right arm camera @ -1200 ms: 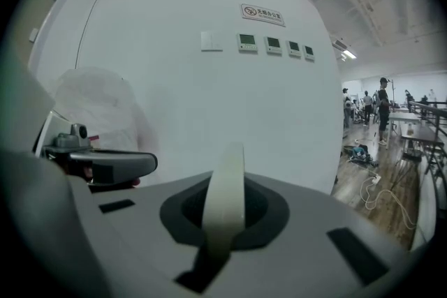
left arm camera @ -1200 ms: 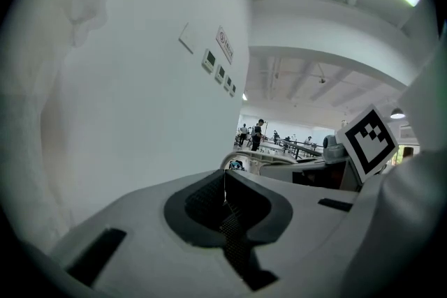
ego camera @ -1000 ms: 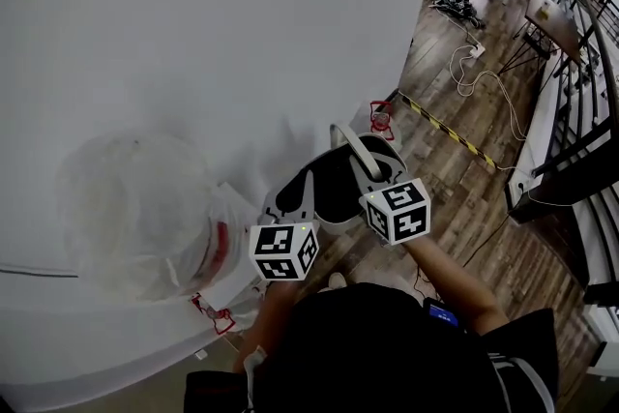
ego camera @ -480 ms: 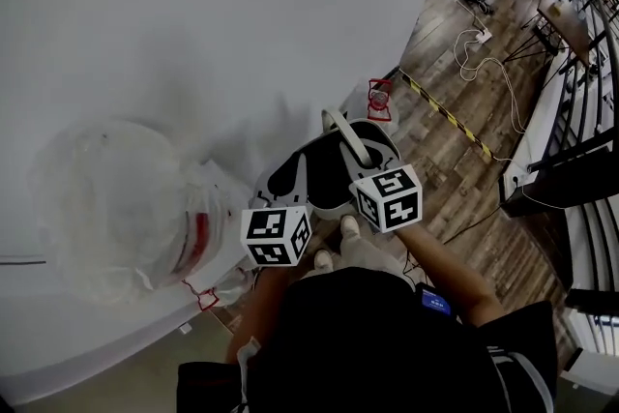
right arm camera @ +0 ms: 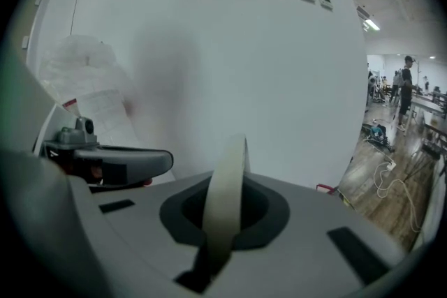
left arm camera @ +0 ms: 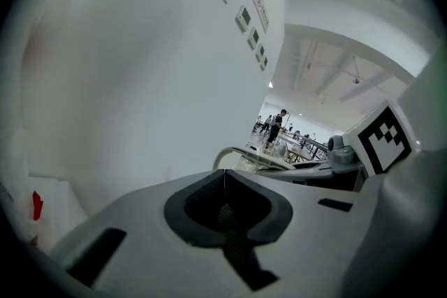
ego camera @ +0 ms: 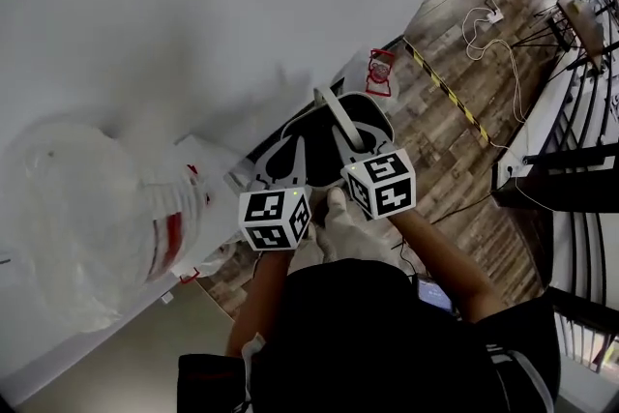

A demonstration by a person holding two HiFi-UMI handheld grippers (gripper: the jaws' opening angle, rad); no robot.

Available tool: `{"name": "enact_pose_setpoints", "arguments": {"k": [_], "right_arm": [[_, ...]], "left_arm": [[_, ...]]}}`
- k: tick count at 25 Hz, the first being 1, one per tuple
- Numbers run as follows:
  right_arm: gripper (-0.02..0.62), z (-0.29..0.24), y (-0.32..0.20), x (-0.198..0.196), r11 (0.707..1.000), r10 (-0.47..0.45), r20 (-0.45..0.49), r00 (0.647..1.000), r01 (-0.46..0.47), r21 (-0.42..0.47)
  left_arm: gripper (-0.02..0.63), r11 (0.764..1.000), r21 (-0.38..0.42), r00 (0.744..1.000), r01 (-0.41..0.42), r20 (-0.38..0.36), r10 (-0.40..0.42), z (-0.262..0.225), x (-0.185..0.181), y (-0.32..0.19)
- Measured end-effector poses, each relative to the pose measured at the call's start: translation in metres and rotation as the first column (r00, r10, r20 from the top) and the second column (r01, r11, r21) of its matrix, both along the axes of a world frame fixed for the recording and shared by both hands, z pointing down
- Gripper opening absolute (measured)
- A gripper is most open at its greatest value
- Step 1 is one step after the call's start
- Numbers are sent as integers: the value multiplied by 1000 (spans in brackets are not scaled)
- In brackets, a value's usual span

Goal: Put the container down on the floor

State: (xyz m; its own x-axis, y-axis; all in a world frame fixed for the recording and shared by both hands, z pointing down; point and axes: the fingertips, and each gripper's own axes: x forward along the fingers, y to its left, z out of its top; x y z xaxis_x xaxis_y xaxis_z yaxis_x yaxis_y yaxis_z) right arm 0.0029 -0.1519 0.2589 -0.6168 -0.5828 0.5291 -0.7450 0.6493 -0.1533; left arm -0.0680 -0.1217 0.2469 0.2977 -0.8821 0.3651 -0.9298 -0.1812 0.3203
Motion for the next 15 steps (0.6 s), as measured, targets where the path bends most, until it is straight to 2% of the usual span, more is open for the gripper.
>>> {"name": "enact_pose_setpoints", "arguments": {"k": [9, 15], "right_arm": [[29, 53, -9, -4, 995, -51, -75, 996, 44, -90], [29, 94, -16, -14, 986, -60, -115, 992, 41, -163]], "left_arm": [[20, 991, -115, 998, 64, -12, -65, 50, -10, 0], [20, 980, -184, 997, 79, 26, -76, 85, -21, 1]]}}
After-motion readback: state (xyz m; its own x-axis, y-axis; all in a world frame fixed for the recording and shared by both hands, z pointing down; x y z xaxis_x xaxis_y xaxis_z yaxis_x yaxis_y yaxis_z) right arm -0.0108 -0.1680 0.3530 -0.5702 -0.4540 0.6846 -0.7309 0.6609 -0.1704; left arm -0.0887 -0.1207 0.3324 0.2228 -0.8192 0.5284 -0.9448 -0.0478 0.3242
